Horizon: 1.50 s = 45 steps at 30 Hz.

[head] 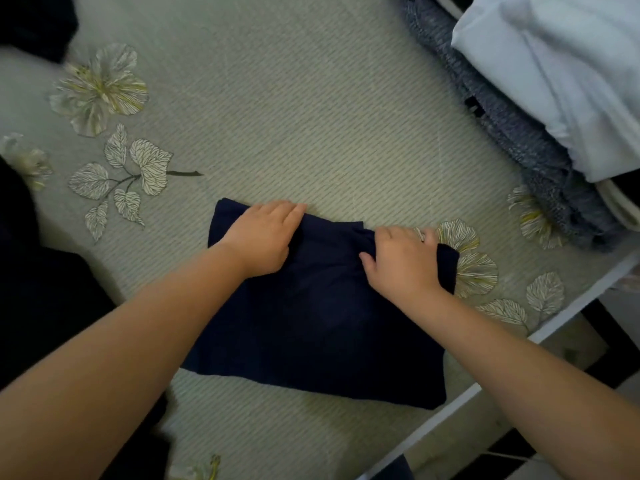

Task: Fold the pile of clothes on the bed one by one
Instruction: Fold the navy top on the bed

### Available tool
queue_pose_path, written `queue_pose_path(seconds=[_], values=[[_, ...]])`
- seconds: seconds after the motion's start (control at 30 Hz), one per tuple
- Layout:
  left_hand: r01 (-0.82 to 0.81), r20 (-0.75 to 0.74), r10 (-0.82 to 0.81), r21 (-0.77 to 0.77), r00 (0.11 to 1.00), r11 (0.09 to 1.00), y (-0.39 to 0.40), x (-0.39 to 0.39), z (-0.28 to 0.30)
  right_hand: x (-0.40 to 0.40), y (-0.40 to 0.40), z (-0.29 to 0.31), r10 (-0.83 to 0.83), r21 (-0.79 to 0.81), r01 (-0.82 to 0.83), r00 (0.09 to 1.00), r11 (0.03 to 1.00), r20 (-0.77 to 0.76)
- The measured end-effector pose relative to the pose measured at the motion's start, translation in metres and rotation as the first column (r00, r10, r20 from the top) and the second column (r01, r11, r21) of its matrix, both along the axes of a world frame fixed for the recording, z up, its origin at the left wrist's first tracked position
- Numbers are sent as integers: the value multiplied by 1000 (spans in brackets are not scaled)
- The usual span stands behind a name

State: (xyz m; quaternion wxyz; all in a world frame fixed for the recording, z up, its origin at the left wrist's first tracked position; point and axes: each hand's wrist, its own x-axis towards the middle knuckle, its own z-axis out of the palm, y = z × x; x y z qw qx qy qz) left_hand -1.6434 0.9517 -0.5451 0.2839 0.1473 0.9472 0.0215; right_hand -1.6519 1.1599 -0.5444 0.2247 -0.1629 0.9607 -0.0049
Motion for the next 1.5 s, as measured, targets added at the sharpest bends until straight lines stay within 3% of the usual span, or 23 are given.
queue_pose_path(seconds=[0.13, 0.3, 0.4, 0.57, 0.77, 0.93, 1.1, 1.2, 1.5], values=[[-52, -50, 48, -67, 998, 996, 11, -1, 3, -11, -2, 4, -53, 2, 53, 995, 999, 81], [-74, -94, 64, -113, 993, 991, 20, 0, 12, -15, 10, 17, 3, 14, -6, 981, 1000, 195], [-105, -189, 91, -68, 978, 992, 21, 18, 22, 2, 13, 25, 8, -32, -5, 995, 999, 97], [-70, -440, 90, 62, 893, 996, 17, 64, 46, 51, 11, 45, 32, -188, -104, 935, 977, -353], [-83, -605, 185, 193, 774, 978, 24, 92, 92, 78, 27, 95, -57, -320, -150, 831, 935, -554], [64, -753, 212, 319, 623, 946, 42, 80, 161, 68, 51, 164, -110, -411, -243, 735, 879, -670], [161, -850, 193, 305, 490, 939, 79, 44, 233, 34, 81, 241, -113, -332, -253, 616, 909, -780], [200, -897, 157, 257, 412, 945, 109, 9, 273, 4, 107, 283, -86, -258, -212, 593, 943, -801], [262, -894, -24, 105, 447, 959, 202, -125, 327, -115, 206, 330, -28, -126, -174, 478, 977, -878]])
